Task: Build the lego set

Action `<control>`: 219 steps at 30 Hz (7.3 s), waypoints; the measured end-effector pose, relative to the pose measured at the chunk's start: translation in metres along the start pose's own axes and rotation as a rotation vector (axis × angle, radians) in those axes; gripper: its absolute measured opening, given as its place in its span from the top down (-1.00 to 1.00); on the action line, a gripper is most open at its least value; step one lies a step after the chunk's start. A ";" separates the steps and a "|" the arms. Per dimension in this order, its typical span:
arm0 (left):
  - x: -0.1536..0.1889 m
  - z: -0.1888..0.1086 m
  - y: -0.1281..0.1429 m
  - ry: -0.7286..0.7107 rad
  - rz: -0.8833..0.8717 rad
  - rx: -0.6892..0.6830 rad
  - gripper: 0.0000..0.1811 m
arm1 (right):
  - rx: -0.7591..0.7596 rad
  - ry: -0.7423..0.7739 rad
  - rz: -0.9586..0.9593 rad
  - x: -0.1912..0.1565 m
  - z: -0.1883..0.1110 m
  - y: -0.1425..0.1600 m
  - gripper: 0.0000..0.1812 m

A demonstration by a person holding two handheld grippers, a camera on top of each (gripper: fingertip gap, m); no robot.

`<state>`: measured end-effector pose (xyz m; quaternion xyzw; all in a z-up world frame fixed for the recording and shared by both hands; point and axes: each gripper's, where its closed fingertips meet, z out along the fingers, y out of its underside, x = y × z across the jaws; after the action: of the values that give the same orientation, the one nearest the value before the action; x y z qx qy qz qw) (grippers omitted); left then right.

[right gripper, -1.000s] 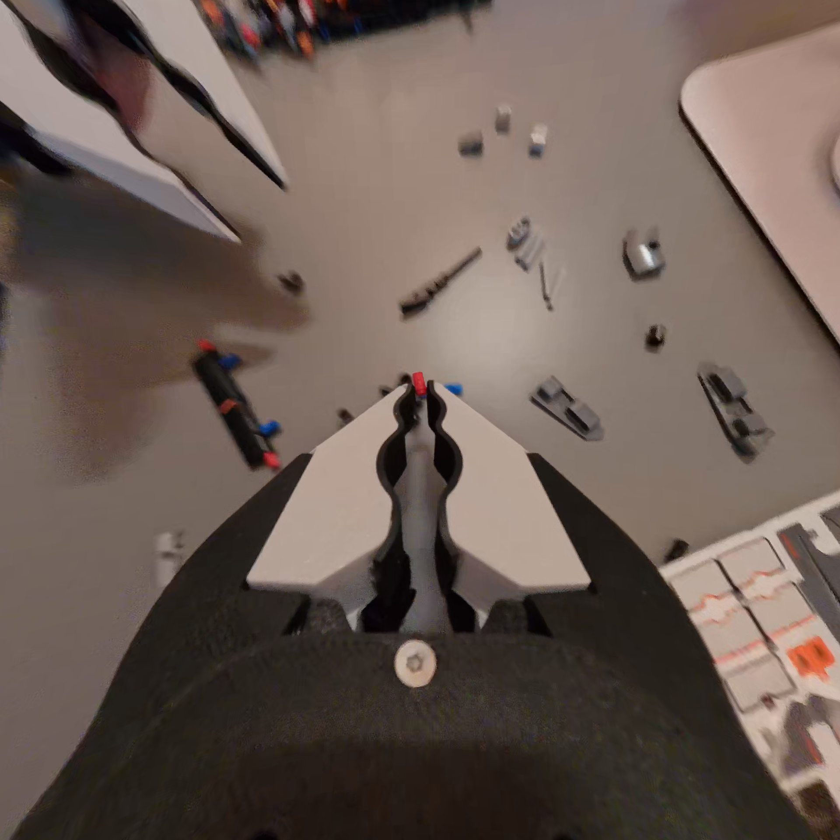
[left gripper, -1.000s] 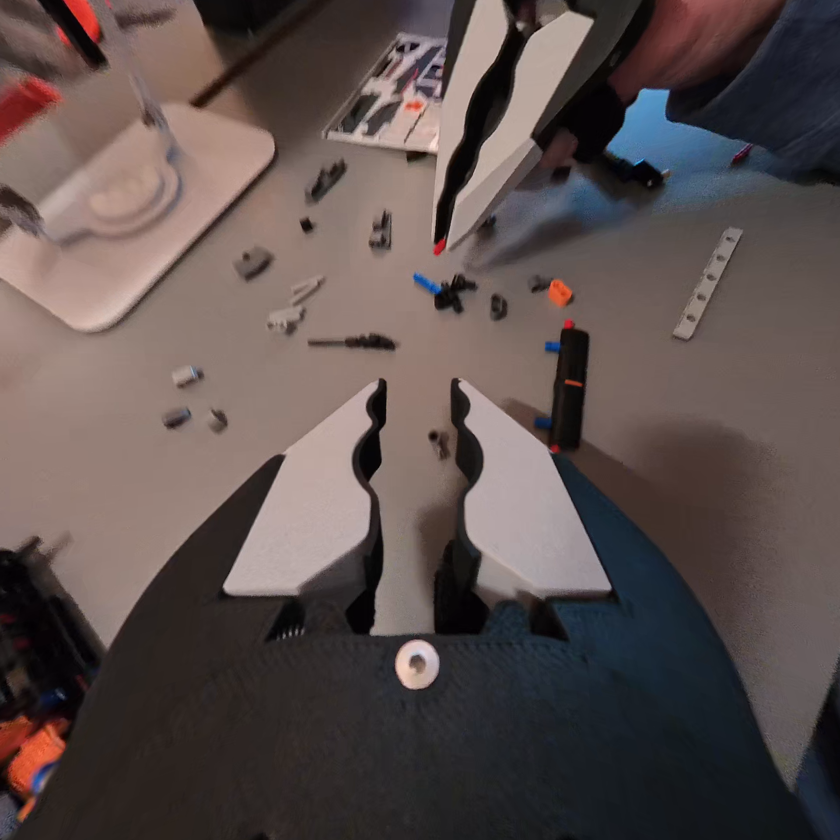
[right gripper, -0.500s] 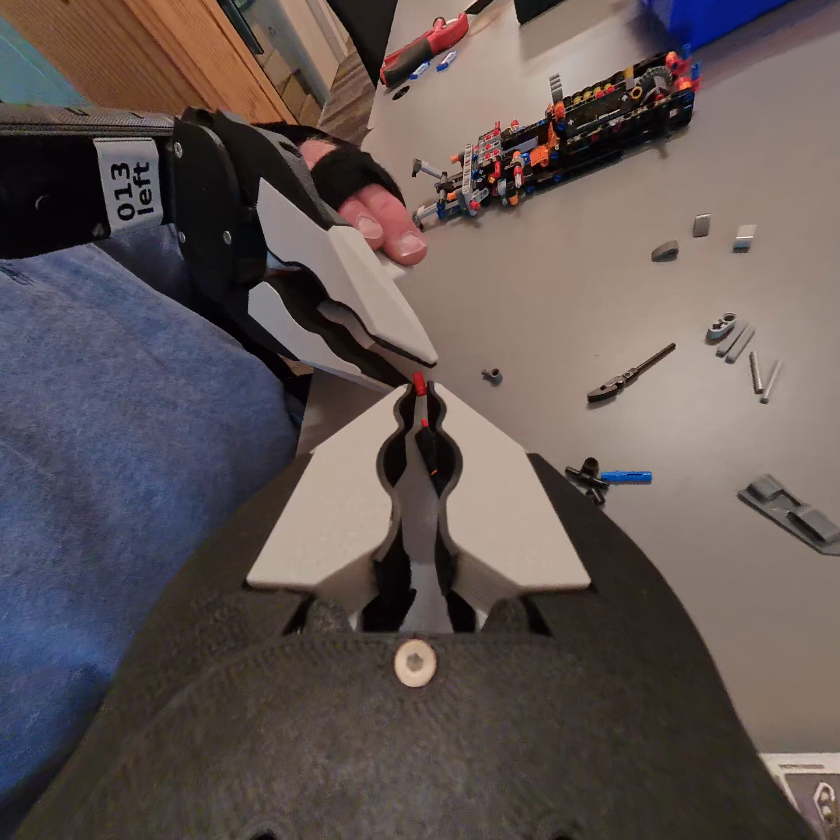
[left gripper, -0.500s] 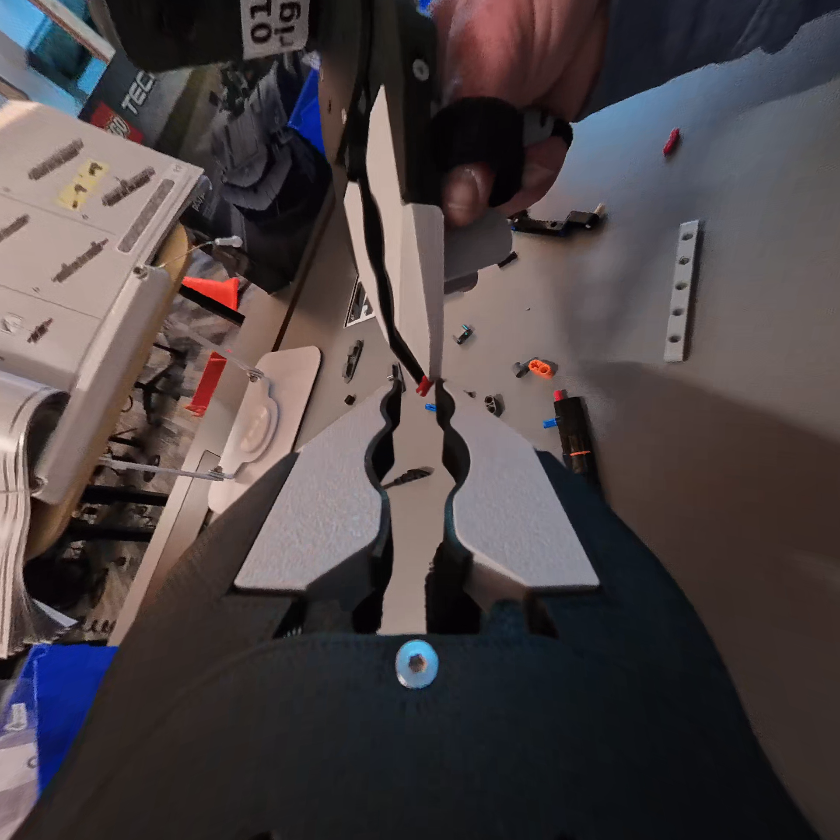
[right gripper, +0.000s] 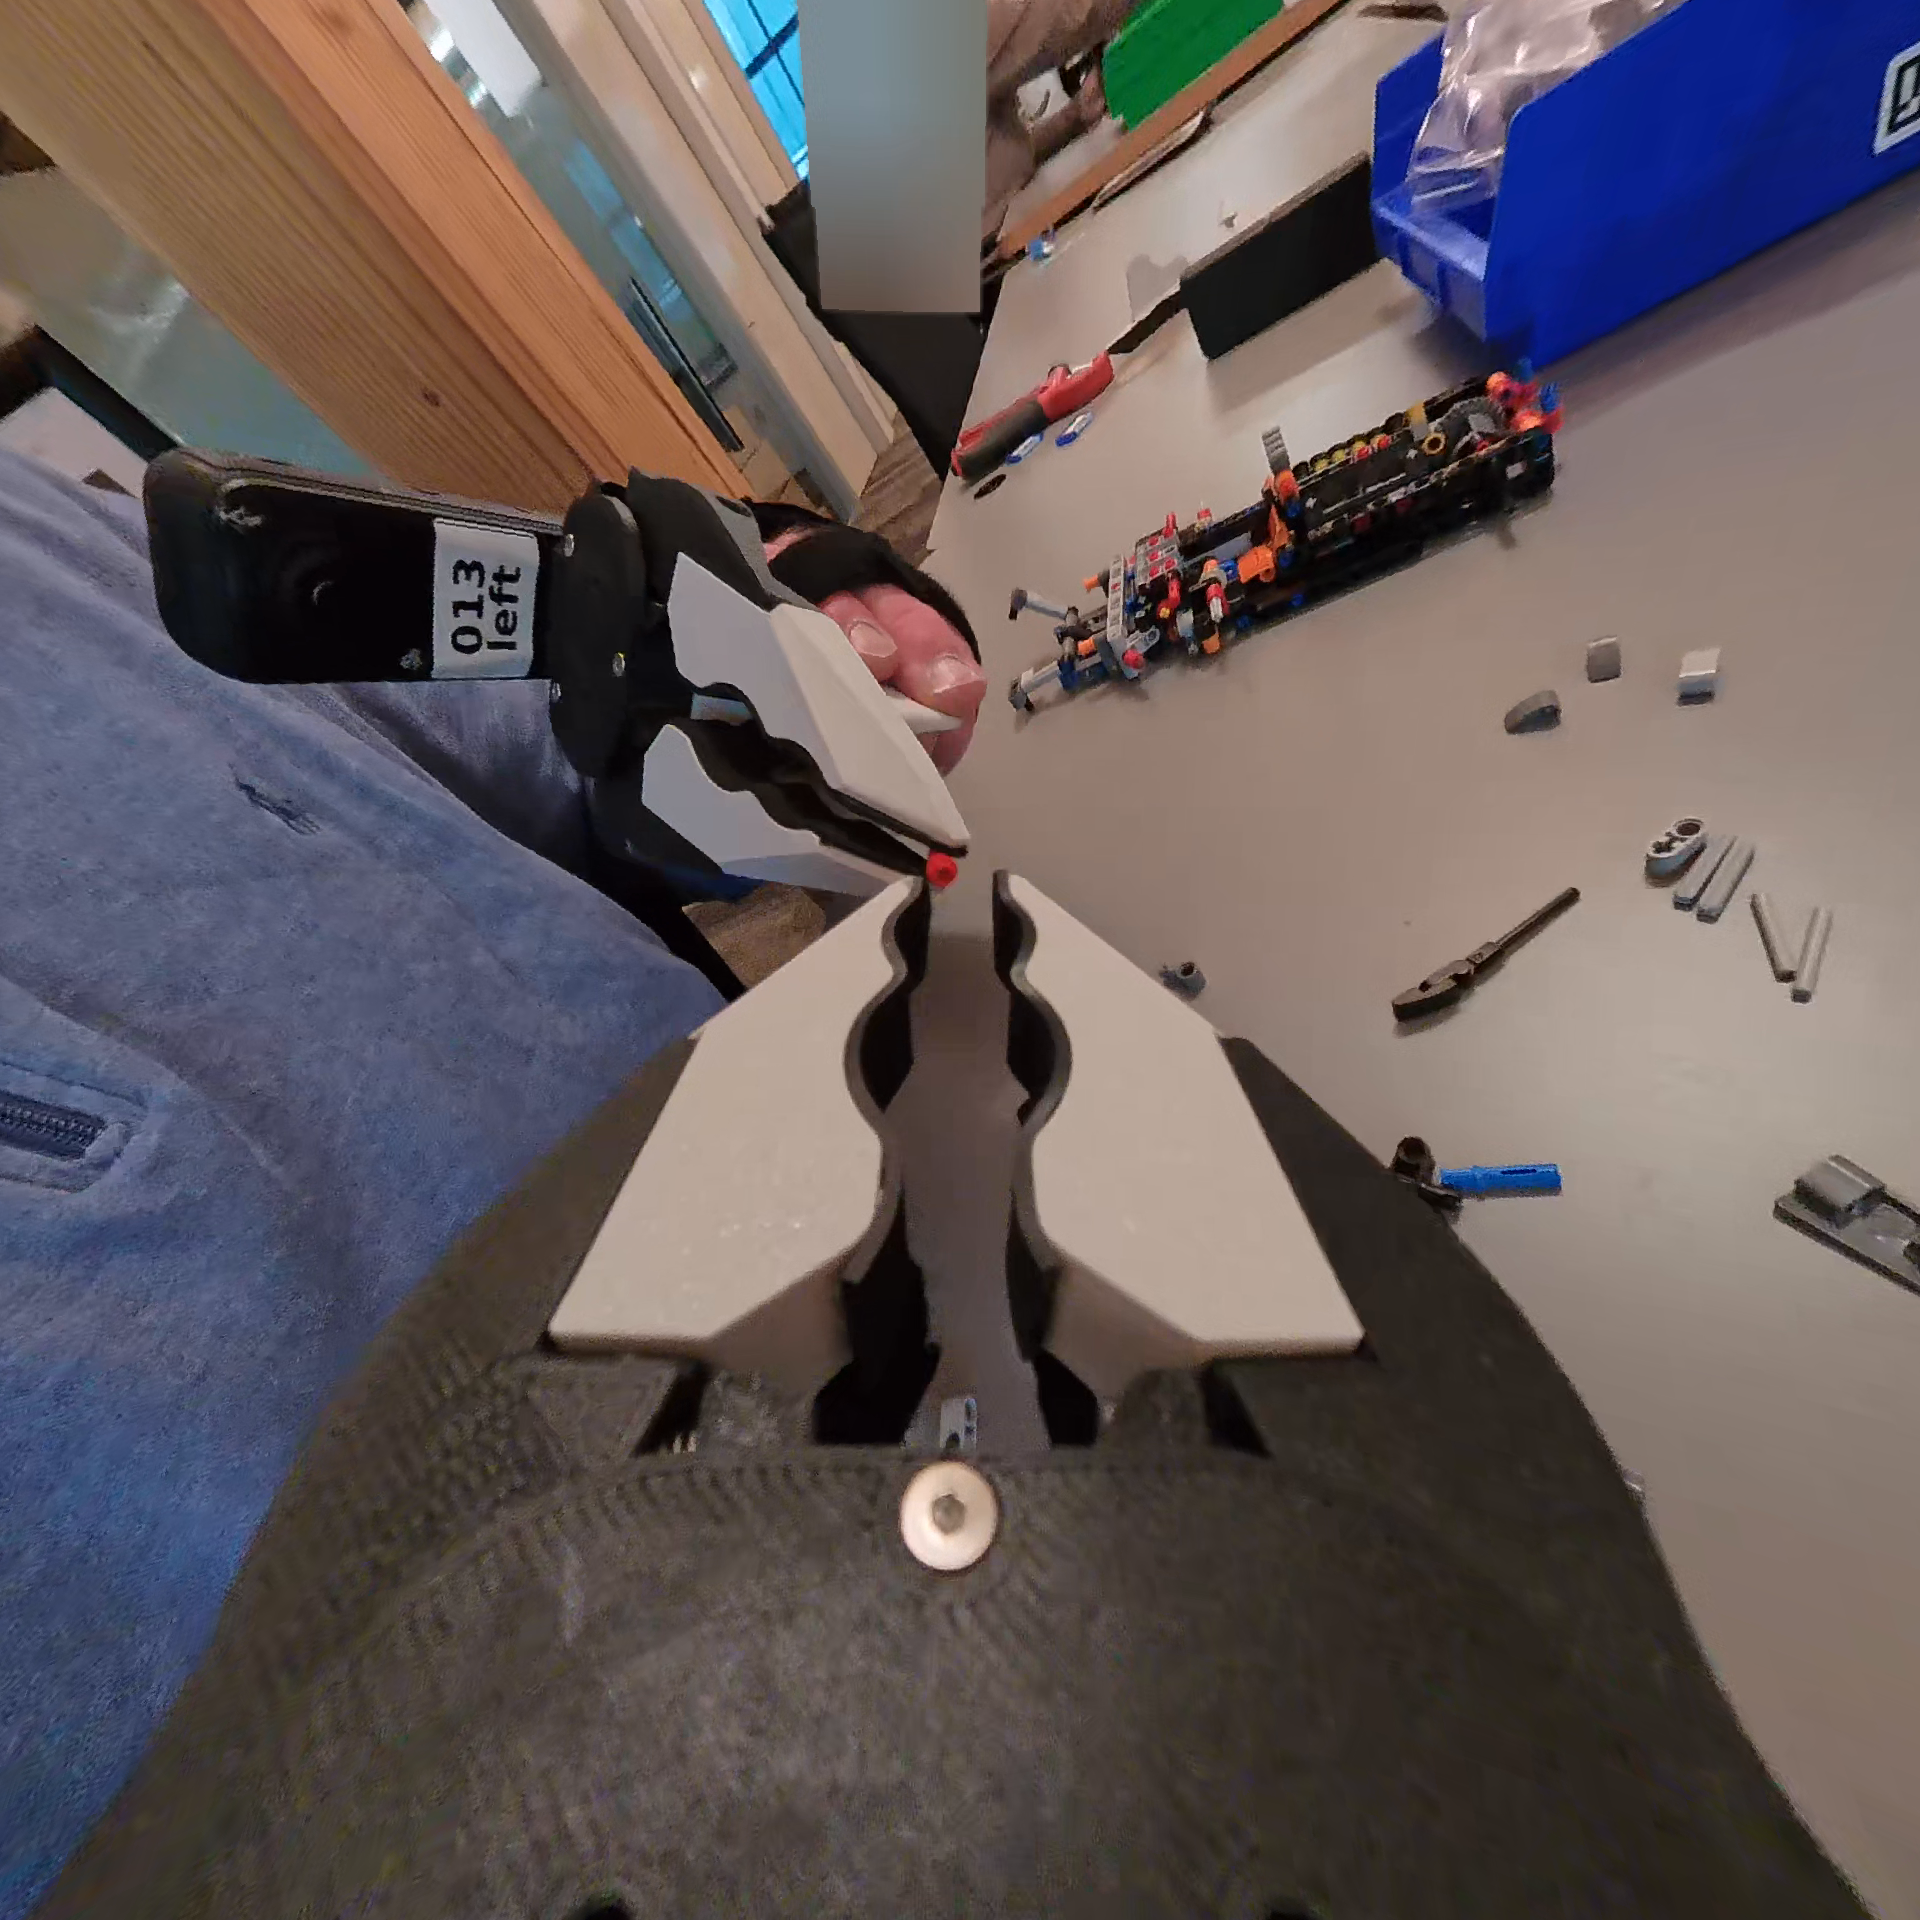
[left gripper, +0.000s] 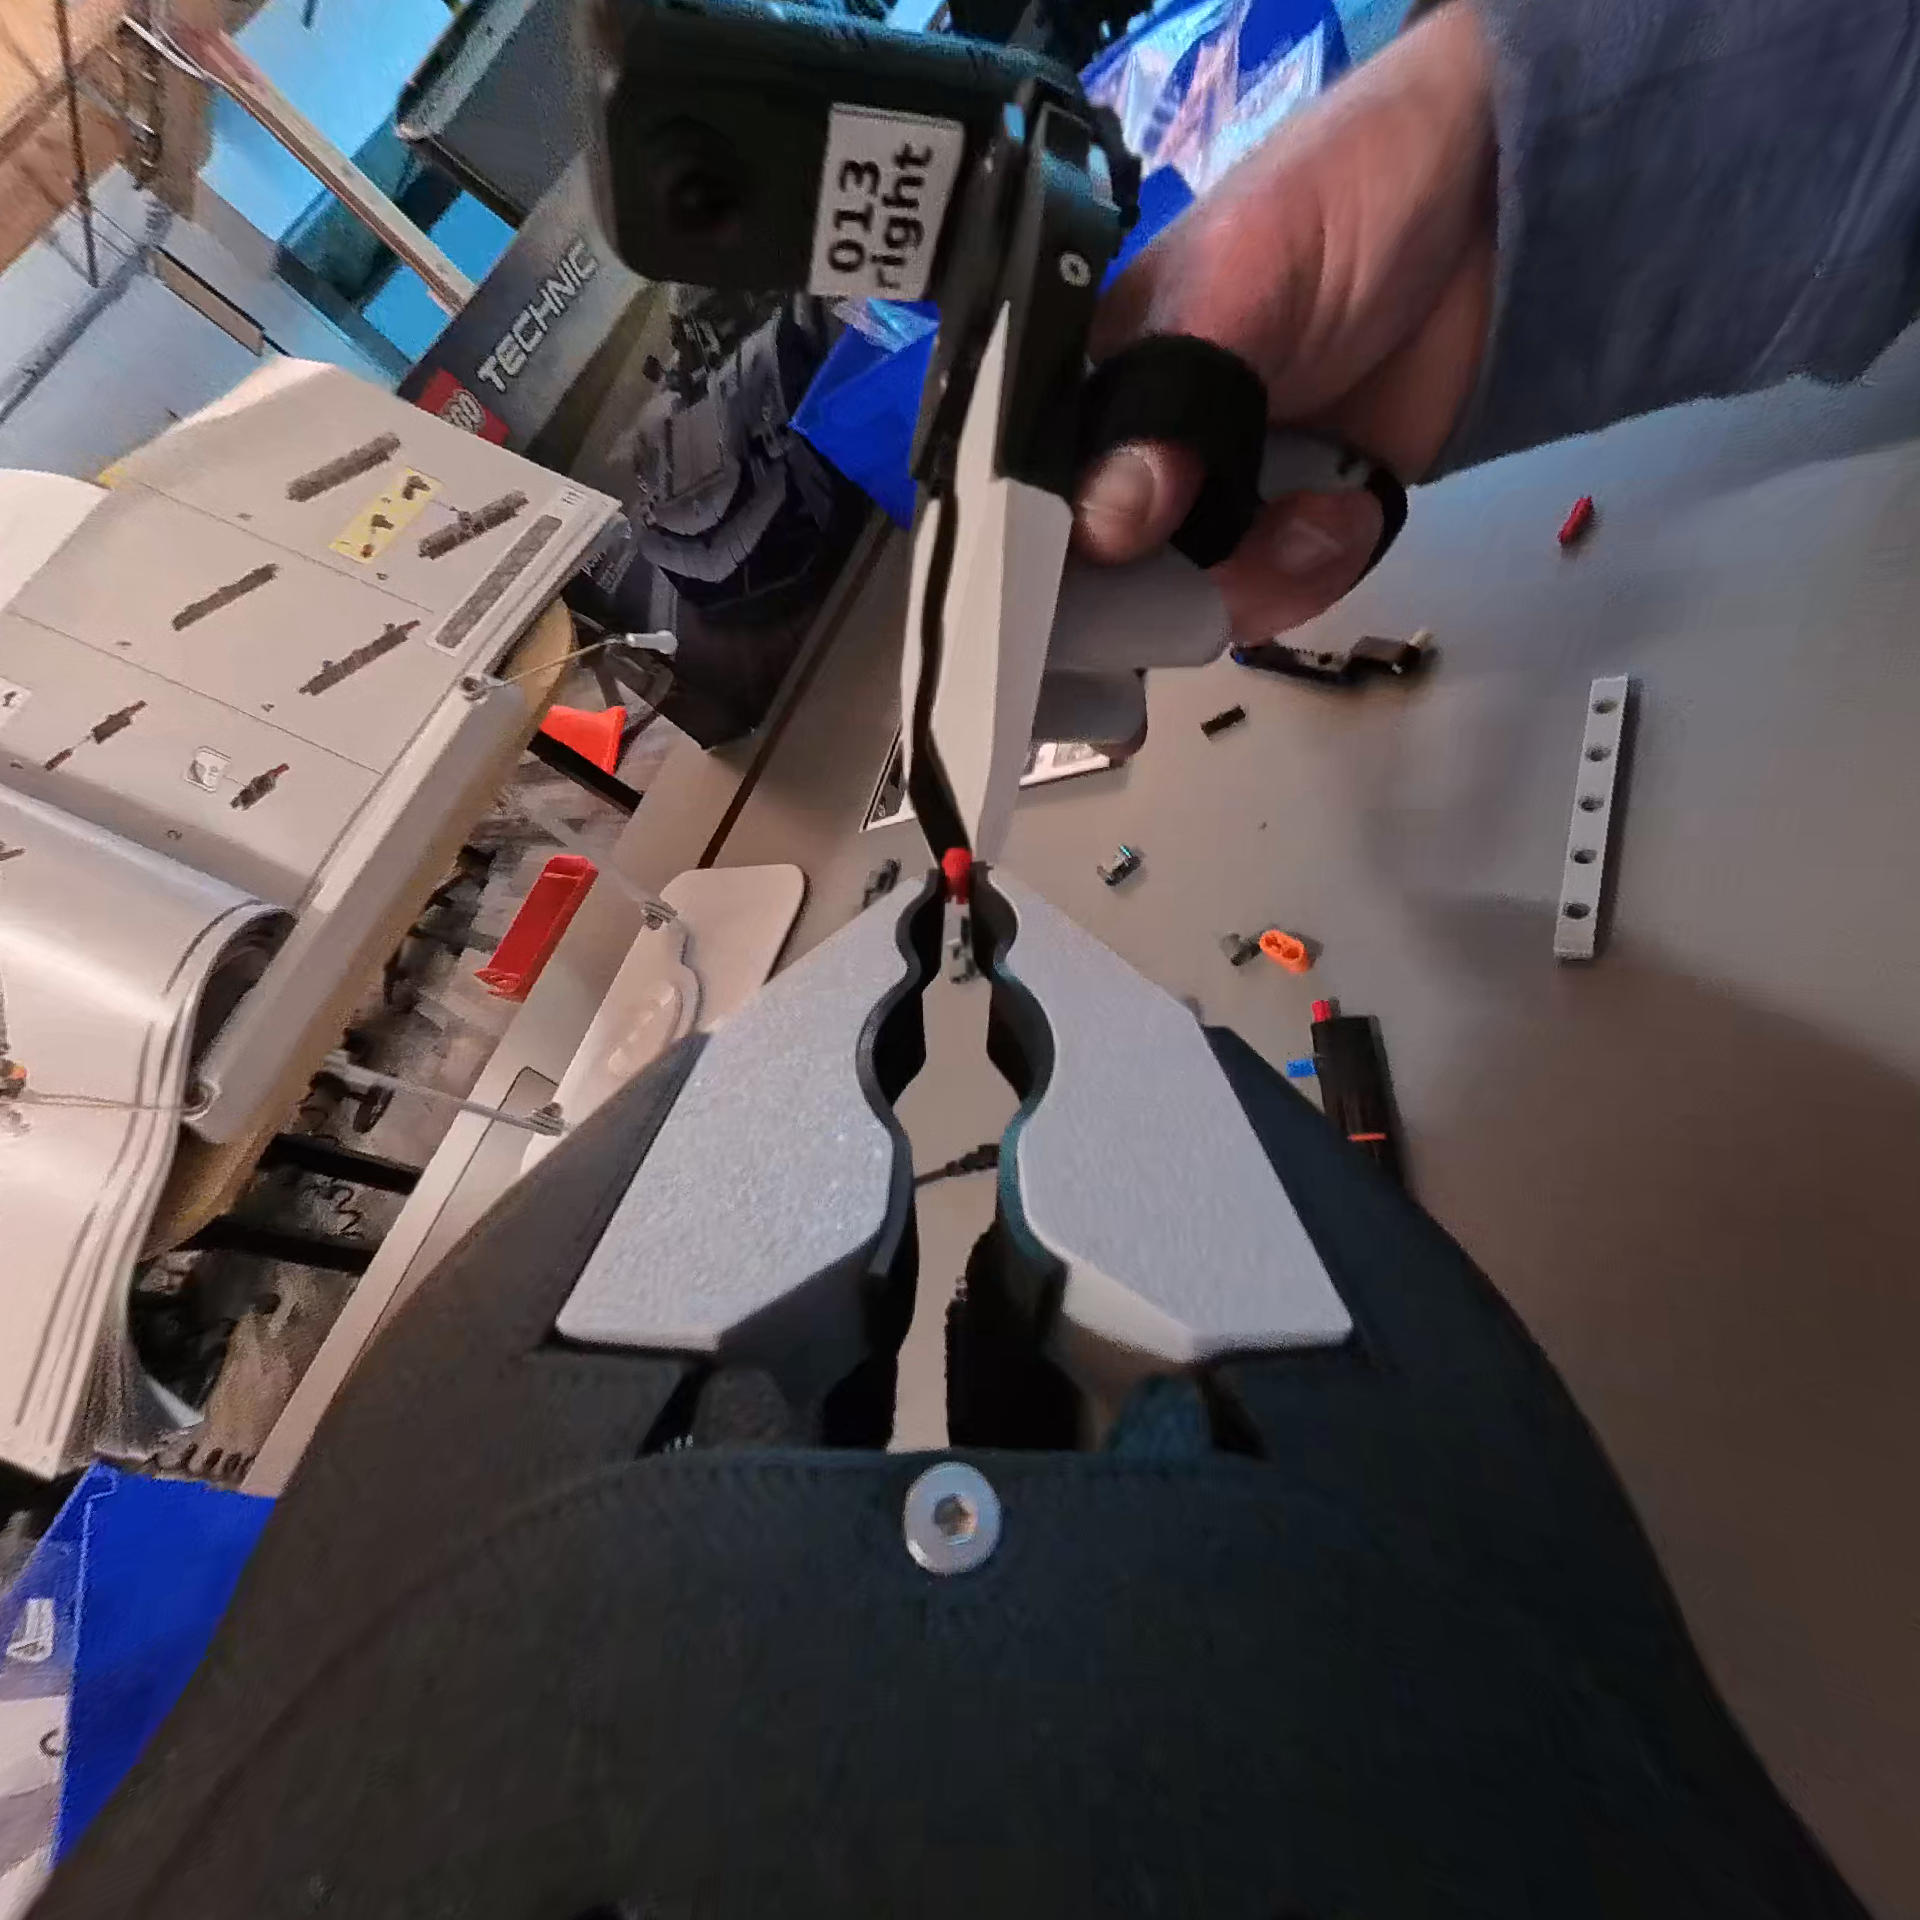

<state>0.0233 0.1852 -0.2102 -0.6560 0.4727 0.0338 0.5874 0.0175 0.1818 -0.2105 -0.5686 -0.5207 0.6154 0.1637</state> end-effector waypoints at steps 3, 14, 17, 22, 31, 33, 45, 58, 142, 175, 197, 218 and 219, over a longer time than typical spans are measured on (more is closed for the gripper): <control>-0.003 -0.001 -0.002 -0.007 -0.009 0.009 0.97 | 0.040 -0.016 -0.007 -0.004 -0.001 -0.004 0.89; -0.004 0.000 -0.007 -0.033 0.008 0.024 0.97 | 0.116 -0.044 0.000 -0.008 -0.002 -0.012 0.97; -0.007 -0.001 -0.011 -0.047 -0.031 0.050 0.97 | 0.137 -0.029 -0.029 -0.011 -0.003 -0.016 0.97; -0.006 -0.002 -0.008 -0.053 -0.078 0.053 0.94 | 0.123 0.034 -0.084 -0.008 -0.001 -0.015 0.98; -0.005 -0.017 0.027 -0.047 -0.183 -0.049 0.81 | 0.019 0.176 -0.198 0.005 0.003 -0.008 0.98; -0.004 -0.021 0.038 -0.042 -0.219 -0.079 0.80 | -0.009 0.202 -0.220 0.008 0.005 -0.005 0.98; 0.018 -0.042 0.105 0.047 -0.387 -0.290 0.72 | -0.211 0.330 -0.365 0.028 0.026 0.018 0.98; 0.049 -0.028 0.137 0.195 -0.542 -0.394 0.71 | -0.521 0.337 -0.587 0.055 0.067 0.057 0.98; -0.004 -0.016 0.090 -0.050 -0.168 -0.220 0.98 | -0.237 0.111 -0.121 0.042 0.071 0.011 0.97; -0.016 -0.021 0.080 -0.089 -0.244 -0.149 0.97 | -0.150 0.125 -0.115 0.036 0.069 -0.003 0.98; 0.044 -0.009 0.142 0.317 -0.473 -0.370 0.83 | -0.614 0.325 -0.525 0.069 0.080 0.074 0.99; 0.051 -0.001 0.142 0.376 -0.498 -0.365 0.96 | -0.739 0.365 -0.649 0.074 0.081 0.079 1.00; 0.051 -0.001 0.142 0.380 -0.500 -0.364 0.96 | -0.748 0.365 -0.659 0.074 0.082 0.078 1.00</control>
<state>-0.0433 0.1742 -0.3449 -0.8398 0.3844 -0.1499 0.3529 -0.0450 0.1717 -0.3298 -0.4924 -0.8187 0.1944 0.2224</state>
